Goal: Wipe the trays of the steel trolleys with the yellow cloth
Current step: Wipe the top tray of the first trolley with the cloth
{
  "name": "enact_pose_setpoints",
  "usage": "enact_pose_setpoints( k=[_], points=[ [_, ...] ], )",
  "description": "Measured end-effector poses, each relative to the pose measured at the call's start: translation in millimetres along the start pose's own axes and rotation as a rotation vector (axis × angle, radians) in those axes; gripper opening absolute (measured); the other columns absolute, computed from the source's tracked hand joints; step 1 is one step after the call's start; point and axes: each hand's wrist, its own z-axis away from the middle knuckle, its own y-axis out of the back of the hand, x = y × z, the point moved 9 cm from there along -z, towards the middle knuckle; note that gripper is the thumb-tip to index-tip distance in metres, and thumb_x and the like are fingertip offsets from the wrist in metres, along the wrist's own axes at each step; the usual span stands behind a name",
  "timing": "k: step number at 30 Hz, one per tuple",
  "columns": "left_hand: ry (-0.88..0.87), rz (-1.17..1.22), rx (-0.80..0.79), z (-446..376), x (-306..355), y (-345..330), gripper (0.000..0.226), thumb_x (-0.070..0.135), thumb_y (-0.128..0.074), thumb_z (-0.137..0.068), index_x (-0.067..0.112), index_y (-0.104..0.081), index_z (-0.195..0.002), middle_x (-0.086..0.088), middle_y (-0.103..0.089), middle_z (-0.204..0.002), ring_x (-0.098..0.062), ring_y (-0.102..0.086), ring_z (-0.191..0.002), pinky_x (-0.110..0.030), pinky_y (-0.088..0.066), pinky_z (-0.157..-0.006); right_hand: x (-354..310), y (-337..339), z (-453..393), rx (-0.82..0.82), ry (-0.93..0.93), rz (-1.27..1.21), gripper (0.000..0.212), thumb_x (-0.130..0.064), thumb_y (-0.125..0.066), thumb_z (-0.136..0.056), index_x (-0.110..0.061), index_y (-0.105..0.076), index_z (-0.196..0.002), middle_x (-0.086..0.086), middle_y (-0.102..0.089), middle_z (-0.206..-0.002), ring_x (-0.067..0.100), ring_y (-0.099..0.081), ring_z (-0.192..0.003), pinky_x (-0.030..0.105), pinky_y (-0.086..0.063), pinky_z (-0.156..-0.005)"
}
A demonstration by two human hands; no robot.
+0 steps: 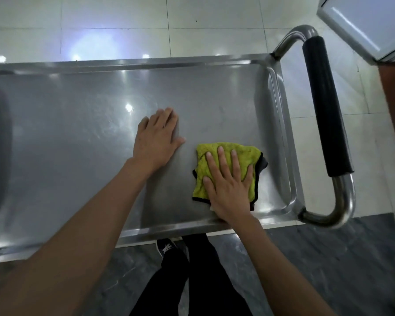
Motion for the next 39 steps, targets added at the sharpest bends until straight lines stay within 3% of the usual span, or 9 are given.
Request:
enact_pose_setpoints(
  k=[4,11,17,22,27,34,39],
  points=[
    [0.027,0.023,-0.031,-7,-1,-5,0.07,0.055,-0.04,-0.101,0.016,-0.023,-0.157,-0.003,-0.016,-0.167,-0.024,-0.014,-0.153,-0.046,-0.016,-0.121,-8,16,-88,0.002,0.03,-0.028,0.06,-0.051,-0.031,-0.102,-0.039,-0.013,-0.158,-0.008,-0.008,-0.168,0.024,0.001,-0.155,0.068,-0.003,-0.116],
    [0.064,0.032,-0.066,-4,-3,-13,0.072,0.056,-0.038,-0.102,0.019,-0.019,-0.16,-0.001,-0.009,-0.168,-0.02,-0.006,-0.155,-0.045,-0.011,-0.124,-17,40,-242,-0.061,0.072,-0.044,0.06,-0.052,-0.02,-0.104,-0.037,-0.001,-0.159,-0.006,0.005,-0.168,0.025,0.01,-0.154,0.067,0.003,-0.117],
    [0.07,0.032,-0.084,-6,-6,-17,0.073,0.058,-0.035,-0.101,0.022,-0.013,-0.161,0.002,-0.002,-0.169,-0.019,0.002,-0.155,-0.046,-0.007,-0.125,-26,53,-295,-0.04,0.11,-0.04,0.06,-0.048,-0.021,-0.104,-0.034,-0.001,-0.16,-0.004,0.005,-0.168,0.025,0.01,-0.154,0.068,0.004,-0.116],
    [0.087,0.064,-0.077,-7,-5,-13,0.072,0.056,-0.038,-0.101,0.023,-0.015,-0.161,0.004,-0.004,-0.169,-0.018,0.0,-0.155,-0.045,-0.006,-0.125,-25,43,-248,-0.054,0.1,-0.026,0.06,-0.047,-0.019,-0.104,-0.035,0.0,-0.159,-0.005,0.006,-0.168,0.023,0.009,-0.154,0.066,0.002,-0.117],
    [0.066,0.073,-0.108,-9,-2,-9,0.07,0.05,-0.04,-0.102,0.022,-0.015,-0.16,0.003,-0.005,-0.169,-0.02,-0.003,-0.155,-0.045,-0.008,-0.124,-25,25,-138,-0.045,0.054,-0.066,0.06,-0.048,-0.022,-0.103,-0.038,-0.002,-0.159,-0.008,0.003,-0.168,0.021,0.008,-0.154,0.065,0.002,-0.118],
    [-0.164,0.044,-0.209,-5,-19,5,0.075,0.045,-0.058,-0.095,0.02,-0.025,-0.158,-0.004,-0.01,-0.168,-0.024,-0.011,-0.154,-0.042,-0.02,-0.123,-29,-2,14,-0.023,-0.011,-0.065,0.06,-0.049,-0.024,-0.104,-0.038,-0.003,-0.159,-0.007,0.002,-0.168,0.021,0.008,-0.154,0.066,-0.005,-0.117],
    [-0.003,-0.006,-0.057,42,-35,11,0.057,0.044,-0.058,-0.095,0.02,-0.042,-0.144,-0.011,-0.024,-0.158,-0.033,-0.018,-0.147,-0.054,-0.035,-0.108,-43,-13,86,-0.011,-0.026,-0.031,0.059,-0.045,-0.027,-0.105,-0.035,-0.007,-0.16,-0.006,-0.002,-0.168,0.022,0.003,-0.155,0.065,-0.011,-0.117]
  ],
)
